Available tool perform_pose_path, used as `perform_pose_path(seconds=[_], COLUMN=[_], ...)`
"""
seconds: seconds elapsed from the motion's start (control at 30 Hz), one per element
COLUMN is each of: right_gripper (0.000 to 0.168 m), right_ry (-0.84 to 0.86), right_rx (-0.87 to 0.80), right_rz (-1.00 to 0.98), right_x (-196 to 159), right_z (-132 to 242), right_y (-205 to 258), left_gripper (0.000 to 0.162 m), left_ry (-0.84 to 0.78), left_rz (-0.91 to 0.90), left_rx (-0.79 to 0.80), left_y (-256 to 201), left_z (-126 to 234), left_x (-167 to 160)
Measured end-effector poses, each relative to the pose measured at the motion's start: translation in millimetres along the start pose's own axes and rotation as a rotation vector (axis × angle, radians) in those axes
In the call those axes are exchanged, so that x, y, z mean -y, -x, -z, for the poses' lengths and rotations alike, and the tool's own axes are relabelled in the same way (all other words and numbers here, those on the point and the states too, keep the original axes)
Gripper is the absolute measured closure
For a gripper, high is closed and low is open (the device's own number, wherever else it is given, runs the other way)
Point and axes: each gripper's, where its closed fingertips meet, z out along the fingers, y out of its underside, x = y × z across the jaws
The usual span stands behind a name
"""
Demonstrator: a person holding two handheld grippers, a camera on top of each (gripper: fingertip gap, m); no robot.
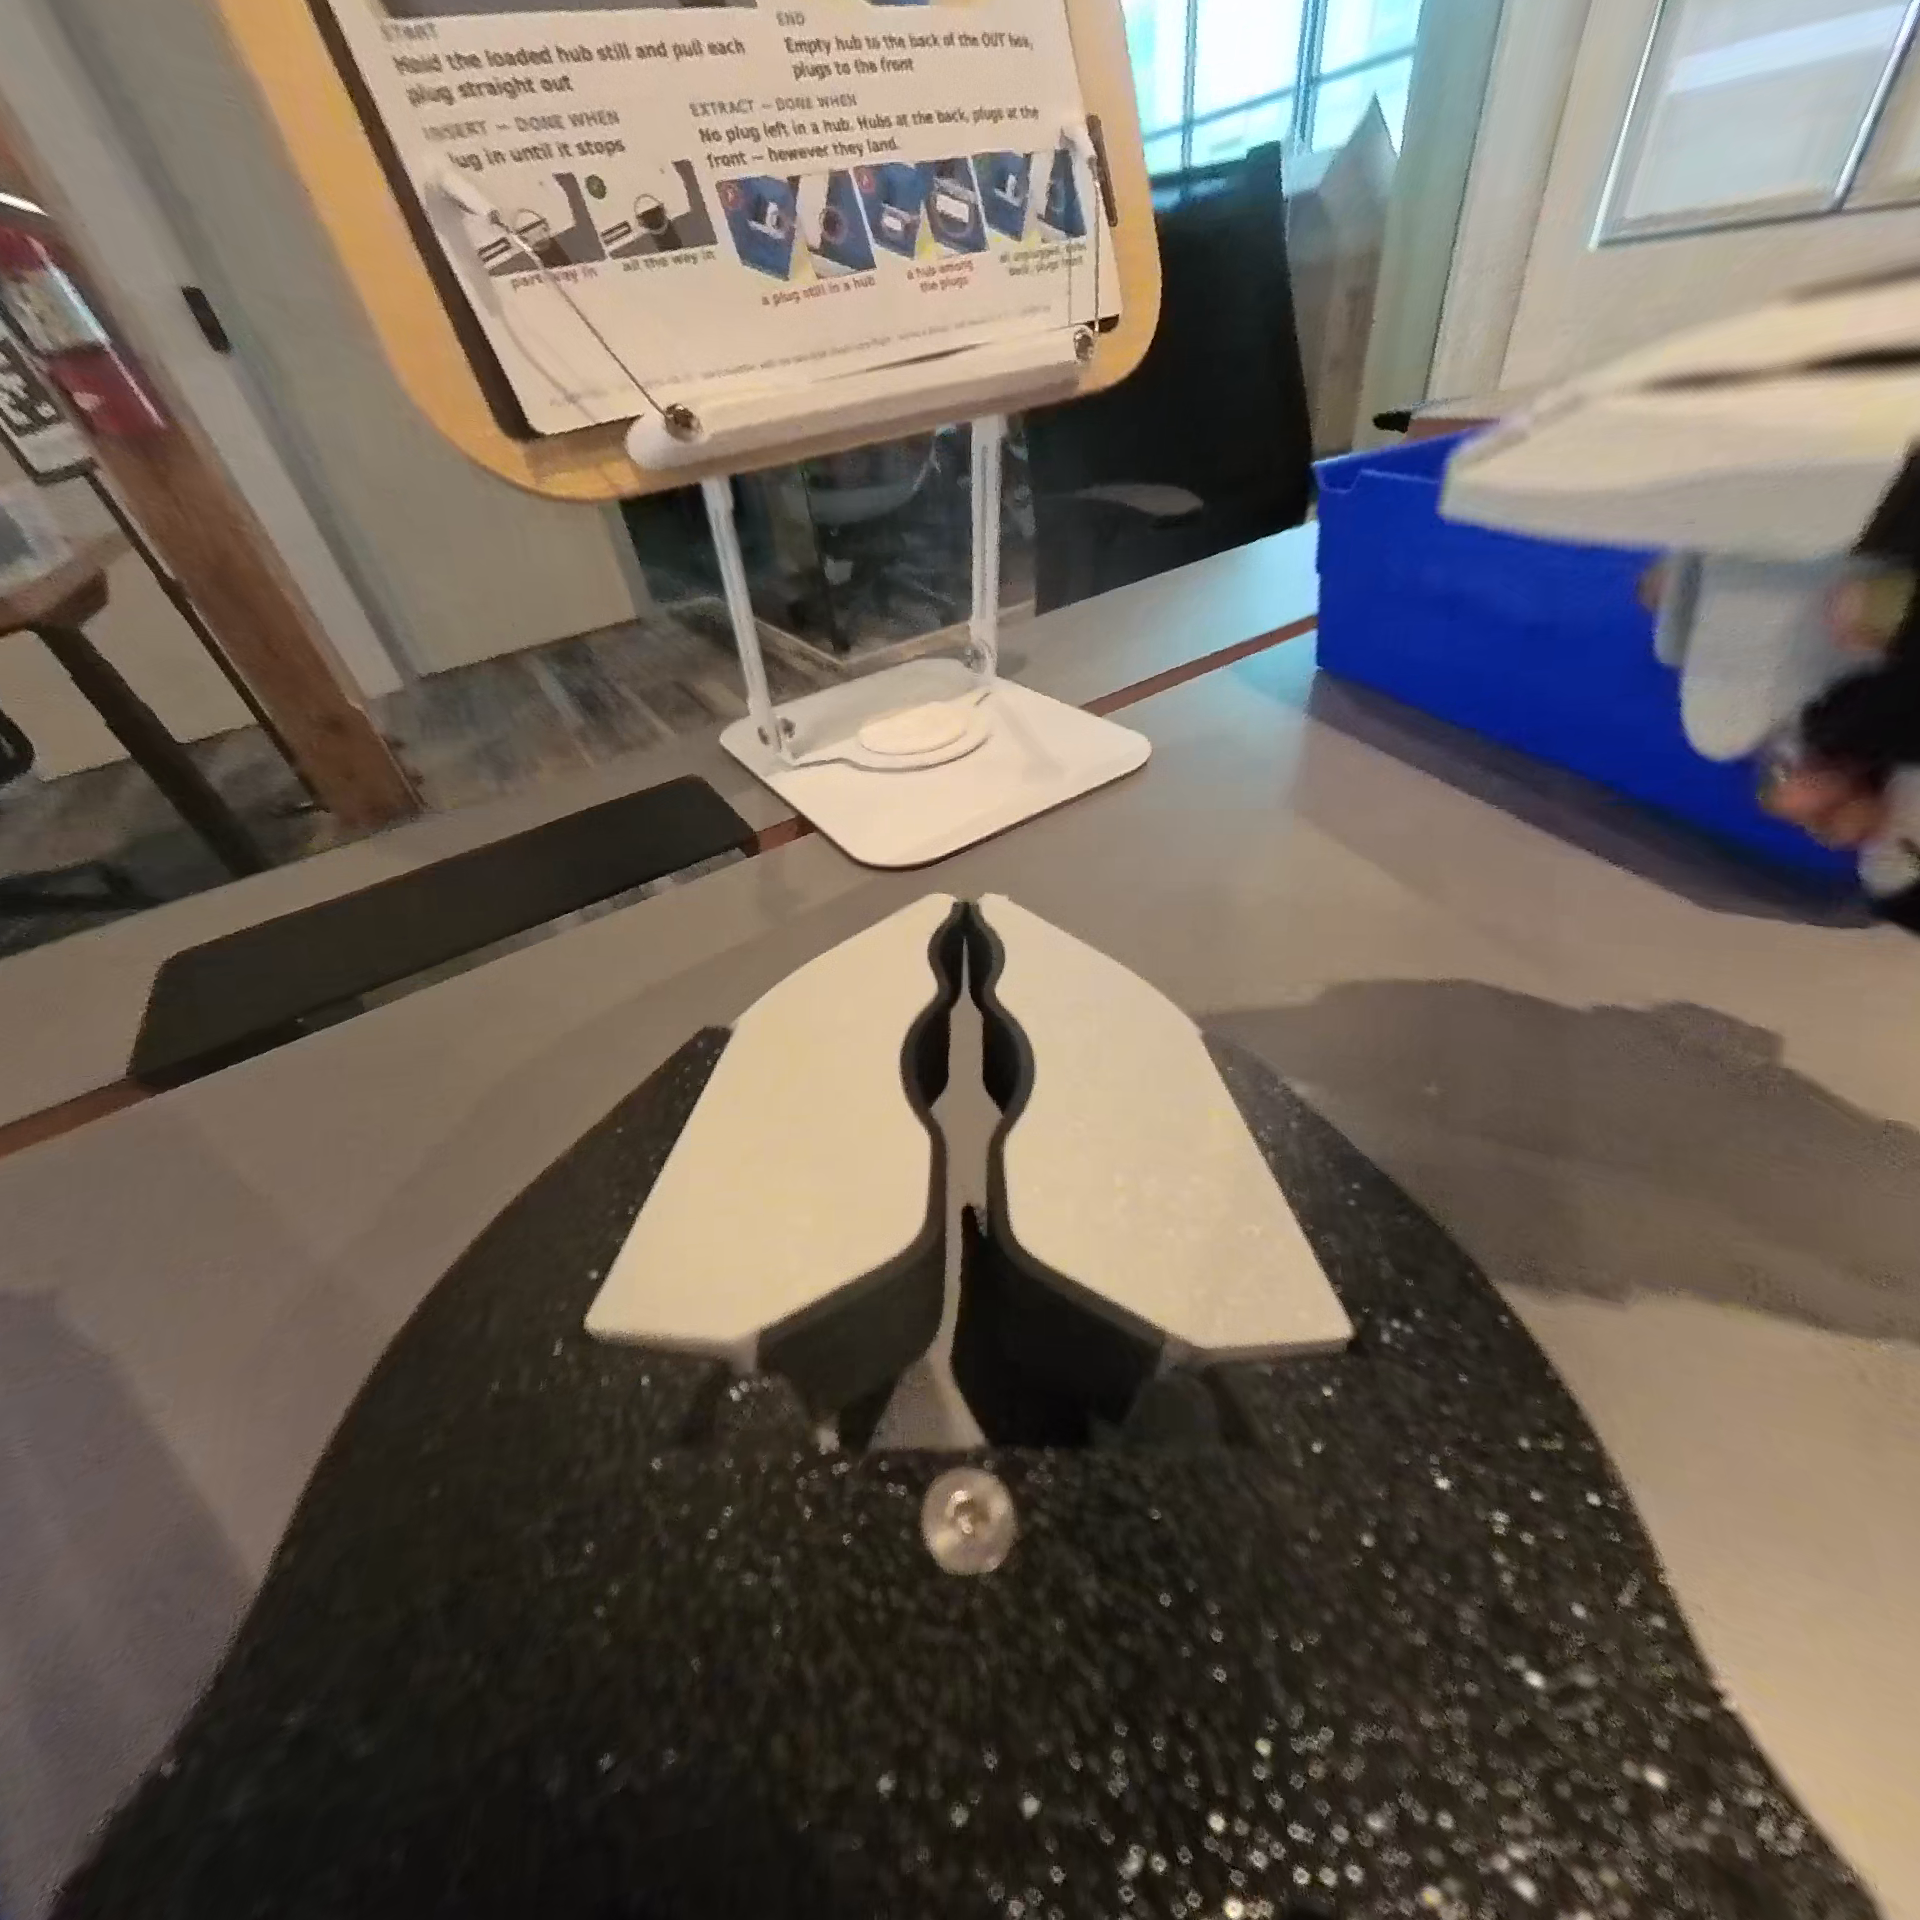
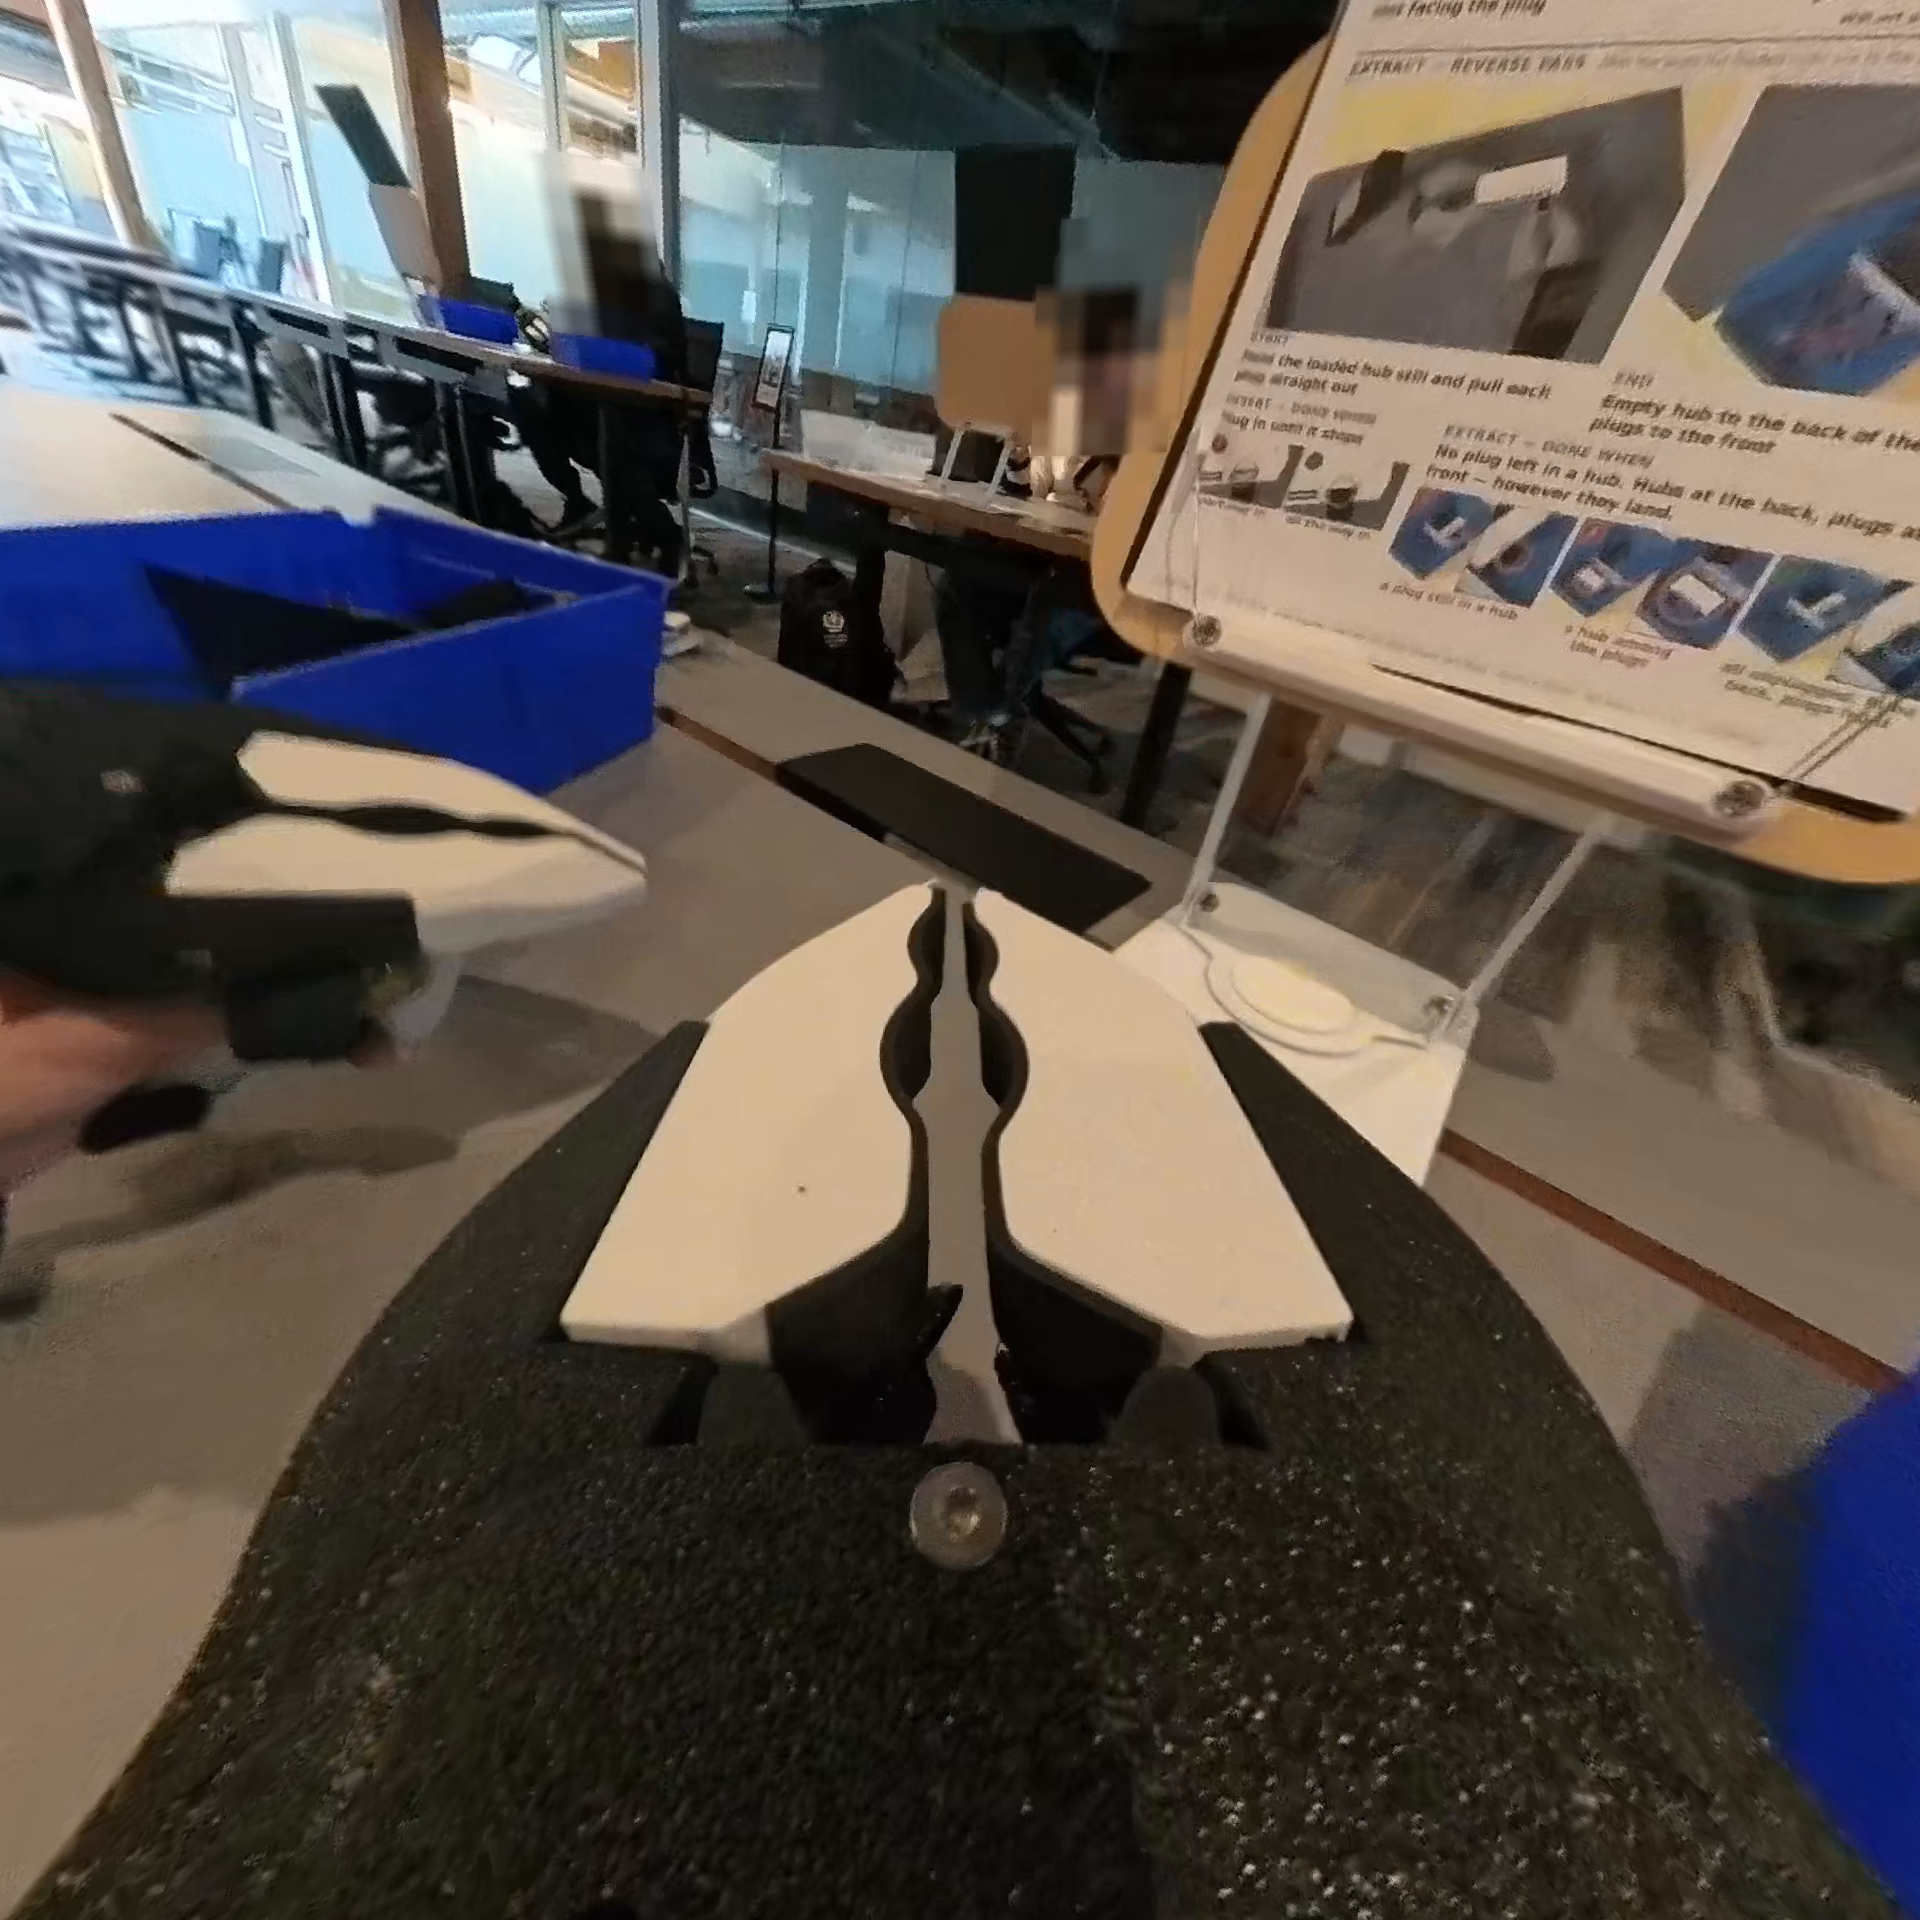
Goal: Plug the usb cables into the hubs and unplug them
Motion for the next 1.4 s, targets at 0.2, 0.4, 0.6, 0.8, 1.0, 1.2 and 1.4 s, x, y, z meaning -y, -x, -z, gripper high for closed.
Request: perform_pose_path(seconds=[0.2, 0.4, 0.6, 0.8, 1.0, 1.2, 1.4], right_gripper=[0.168, 0.168, 0.168, 0.168, 0.168, 0.168, 0.168], right_ry=[-0.053, -0.023, -0.009, -0.030, -0.015, -0.007, -0.008], right_rx=[-0.093, -0.047, -0.021, 0.072, 0.063, 0.020, 0.042], right_rz=[0.093, 0.053, 0.091, 0.036, -0.032, 0.029, 0.067], right_x=[-31.8, -47.3, -50.4, -48.2, -52.1, -54.2, -53.8], right_z=[17.5, 8.8, 7.4, 10.2, 12.8, 9.2, 10.5], right_y=[0.8, 5.3, 9.9, 20.3, 13.3, 13.5, 21.1], left_gripper=[0.162, 0.162, 0.162, 0.162, 0.162, 0.162, 0.162], left_ry=[-0.035, -0.093, -0.081, -0.069, -0.083, -0.099, -0.081], left_rz=[0.090, 0.121, 0.177, 0.186, 0.308, 0.298, 0.195], left_rx=[-0.043, -0.060, -0.145, -0.230, -0.298, -0.332, -0.282], left_y=[-7.5, -3.8, -7.6, -15.5, -12.3, -14.9, -16.4], left_z=[1.8, 4.3, 4.7, 6.2, 6.8, 8.2, 6.9], left_x=[-12.9, -6.4, -7.6, -8.3, -6.3, -4.5, -7.1])
